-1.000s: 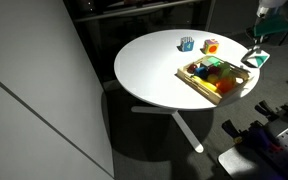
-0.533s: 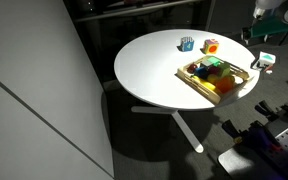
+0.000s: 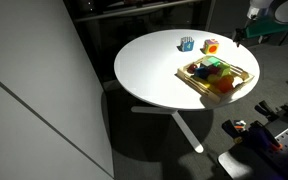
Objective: Remove the gray block from the wooden tray and place it on the table
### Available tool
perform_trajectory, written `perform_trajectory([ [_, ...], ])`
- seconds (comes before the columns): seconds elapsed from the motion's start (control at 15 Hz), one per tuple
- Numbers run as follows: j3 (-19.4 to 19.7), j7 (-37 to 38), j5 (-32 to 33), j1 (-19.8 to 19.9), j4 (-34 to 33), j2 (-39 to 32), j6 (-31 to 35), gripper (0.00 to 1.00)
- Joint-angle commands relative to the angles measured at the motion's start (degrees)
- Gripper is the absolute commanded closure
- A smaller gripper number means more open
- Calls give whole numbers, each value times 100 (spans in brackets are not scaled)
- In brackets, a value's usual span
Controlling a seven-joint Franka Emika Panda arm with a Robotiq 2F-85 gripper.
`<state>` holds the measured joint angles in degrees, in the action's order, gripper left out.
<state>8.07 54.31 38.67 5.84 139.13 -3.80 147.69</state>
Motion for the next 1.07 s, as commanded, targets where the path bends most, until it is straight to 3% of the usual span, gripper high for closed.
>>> perform_trajectory([
  [0.0,-66,-850,-646,-11,230,319,34,0],
  [0.4,-161,-2408,-1908,-42,353,495,-54,0],
  [1.0,-286,-4395,-3313,-88,512,852,-352,0],
])
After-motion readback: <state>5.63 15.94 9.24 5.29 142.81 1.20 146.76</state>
